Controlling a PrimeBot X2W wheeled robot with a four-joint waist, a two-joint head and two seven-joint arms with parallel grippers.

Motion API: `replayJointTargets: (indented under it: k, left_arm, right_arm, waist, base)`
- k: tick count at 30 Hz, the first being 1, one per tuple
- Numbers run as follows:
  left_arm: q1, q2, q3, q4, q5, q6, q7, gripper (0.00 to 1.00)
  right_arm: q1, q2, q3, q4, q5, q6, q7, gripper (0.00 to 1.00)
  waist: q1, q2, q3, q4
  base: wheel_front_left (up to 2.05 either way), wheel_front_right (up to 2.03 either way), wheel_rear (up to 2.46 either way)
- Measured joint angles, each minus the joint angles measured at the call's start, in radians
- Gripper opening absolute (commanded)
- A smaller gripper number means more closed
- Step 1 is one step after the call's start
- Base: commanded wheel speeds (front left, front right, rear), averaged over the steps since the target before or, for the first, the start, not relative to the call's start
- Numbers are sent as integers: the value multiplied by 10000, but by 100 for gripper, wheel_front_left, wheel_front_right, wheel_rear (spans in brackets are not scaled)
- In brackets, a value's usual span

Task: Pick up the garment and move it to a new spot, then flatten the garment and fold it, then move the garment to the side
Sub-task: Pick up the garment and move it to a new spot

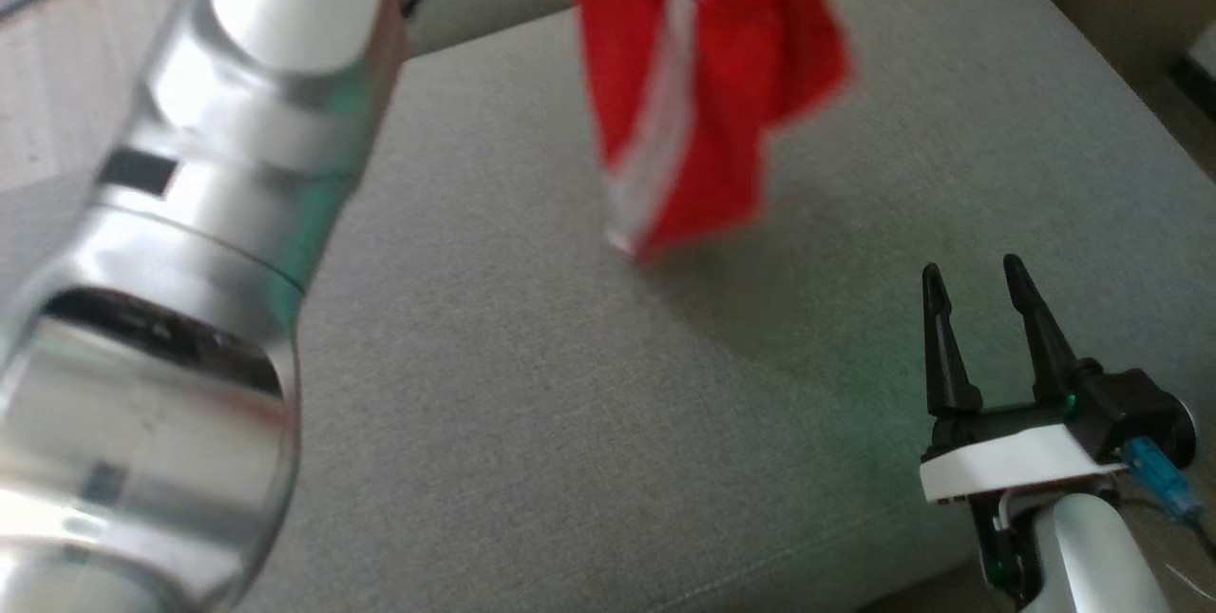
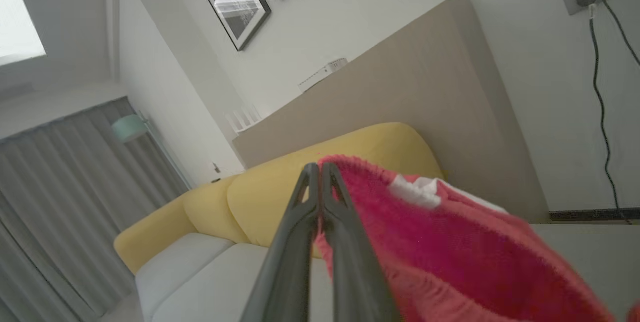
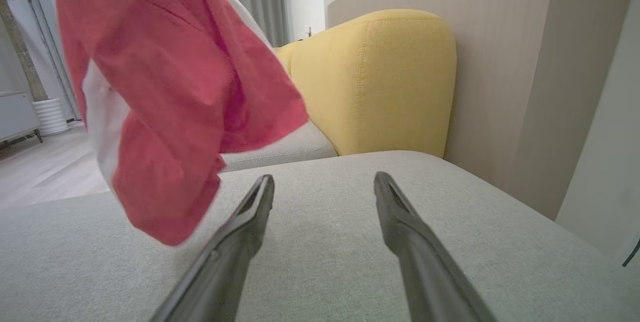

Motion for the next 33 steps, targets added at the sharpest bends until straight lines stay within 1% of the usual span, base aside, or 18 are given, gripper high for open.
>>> replayJointTargets:
  k: [3,6,8,9,10,12,13,14,16,18,19,22,27,31,33]
  left_arm:
    - [973,15,-738,56,-836,0,-336,0]
    - [2802,75,-1576,155,-1787,2,-518,0]
    - [4111,94,-1987,182,-2458,0,-604,0]
    - [4693,151,-2111,213,-2734,0,-709,46]
    - [5189,240,-2132,276,-2924,0,-903,100]
    - [5950,462,-1962,481,-3154,73,-1323,100]
    - [5950,462,-1962,481,-3154,73,-1323,100]
    - [6273,539,-1783,512,-3266,209,-1436,100]
    - [6930,610,-1452,336,-3428,617,-1567,100]
    - [7822,594,-811,-694,-3515,1175,-1570,100]
    - [8333,610,-558,-1290,-3457,1371,-1570,100]
    - [10280,683,330,-3177,-3070,1827,-1570,100]
    - [13495,744,1923,-6161,-1850,2543,-1570,100]
    - [14891,621,3070,-8132,-1026,2560,-1572,100]
    - [15319,562,3432,-8828,-485,2558,-1592,100]
  right_arm:
    - [-36,0,19,-42,79,0,0,100]
    - [-158,2,58,-44,79,0,0,100]
    - [-195,2,35,-46,69,0,0,100]
    - [-196,2,31,-48,63,0,0,100]
    - [-195,2,29,-46,58,0,0,100]
    - [-196,2,-2,-40,-33,0,0,100]
    - [-196,2,-2,-40,-33,0,0,100]
    - [-195,6,-15,-42,-90,0,0,100]
    - [-158,10,-144,-42,-244,0,0,100]
    - [-42,10,-305,-35,-378,0,0,100]
    - [72,10,-347,-29,-445,0,0,100]
    - [516,21,-439,46,-573,0,0,100]
    - [1403,29,-671,113,-562,0,2,100]
    - [1796,38,-675,82,-274,0,2,100]
    - [2081,38,-589,-8,-73,0,2,100]
  waist:
    - [1,0,316,-87]
    - [2,0,544,-86]
    - [2,0,602,34]
    - [1,0,625,117]
    - [1,0,648,208]
    - [3,0,660,418]
    - [3,0,660,418]
    - [2,0,642,534]
    - [1,0,564,803]
    - [2,0,443,1099]
    - [2,0,362,1248]
    - [1,0,-5,1638]
    - [0,0,-574,2416]
    - [0,0,-1046,2974]
    - [0,0,-1287,3201]
  base:
    - [0,0,0]
    - [0,0,0]
    - [0,0,0]
    - [0,0,0]
    - [0,0,0]
    - [0,0,0]
    - [0,0,0]
    - [0,0,0]
    - [0,0,0]
    - [0,0,0]
    - [0,0,0]
    - [0,0,0]
    - [0,0,0]
    - [0,0,0]
    - [0,0,0]
